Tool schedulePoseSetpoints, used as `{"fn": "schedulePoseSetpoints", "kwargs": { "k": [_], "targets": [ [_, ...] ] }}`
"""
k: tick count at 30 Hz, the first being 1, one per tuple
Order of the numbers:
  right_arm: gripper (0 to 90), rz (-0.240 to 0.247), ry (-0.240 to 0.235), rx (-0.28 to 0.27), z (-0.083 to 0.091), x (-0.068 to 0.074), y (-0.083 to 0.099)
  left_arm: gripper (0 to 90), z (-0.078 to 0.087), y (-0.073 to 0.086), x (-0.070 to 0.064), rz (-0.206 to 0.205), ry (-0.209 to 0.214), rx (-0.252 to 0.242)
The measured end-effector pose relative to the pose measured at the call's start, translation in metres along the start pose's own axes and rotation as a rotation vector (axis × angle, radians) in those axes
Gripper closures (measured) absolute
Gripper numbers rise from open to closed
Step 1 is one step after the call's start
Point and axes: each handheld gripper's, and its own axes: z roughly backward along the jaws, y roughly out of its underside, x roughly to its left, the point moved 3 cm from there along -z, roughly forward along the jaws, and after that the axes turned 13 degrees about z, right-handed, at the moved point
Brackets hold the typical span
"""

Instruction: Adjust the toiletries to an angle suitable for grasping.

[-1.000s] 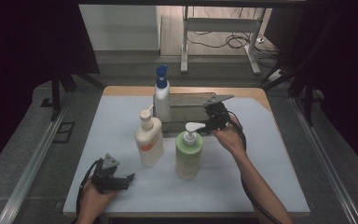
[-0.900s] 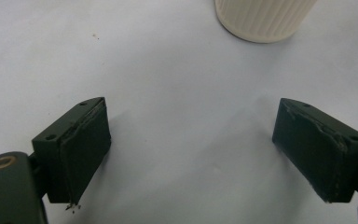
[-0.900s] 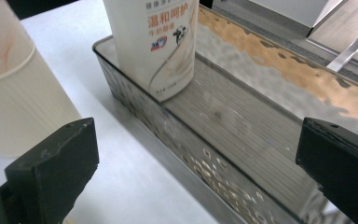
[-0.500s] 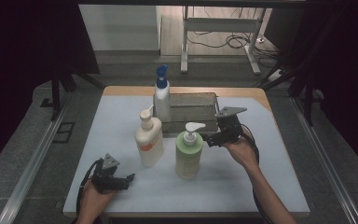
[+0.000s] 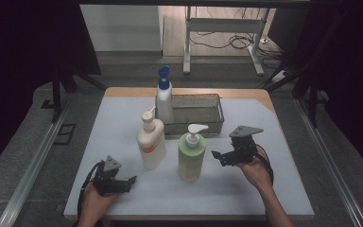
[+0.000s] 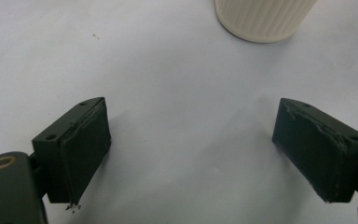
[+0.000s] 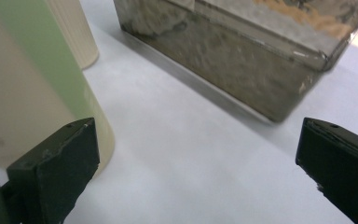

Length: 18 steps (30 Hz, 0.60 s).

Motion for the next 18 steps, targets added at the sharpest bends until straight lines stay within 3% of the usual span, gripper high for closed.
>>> {"fn": "schedulePoseSetpoints", "kwargs": {
  "k": [8,18],
  "targets": [
    [0.0,-0.017,0.037,0.028,0.009,0.011,0.022,10.9,0.000,0.000,0.000,-0.001,0.000,0.000],
    [0.0,-0.054,0.023,0.055,0.011,0.020,0.052,10.9,0.000,0.000,0.000,-0.002,-0.001,0.001]
  ]
}}
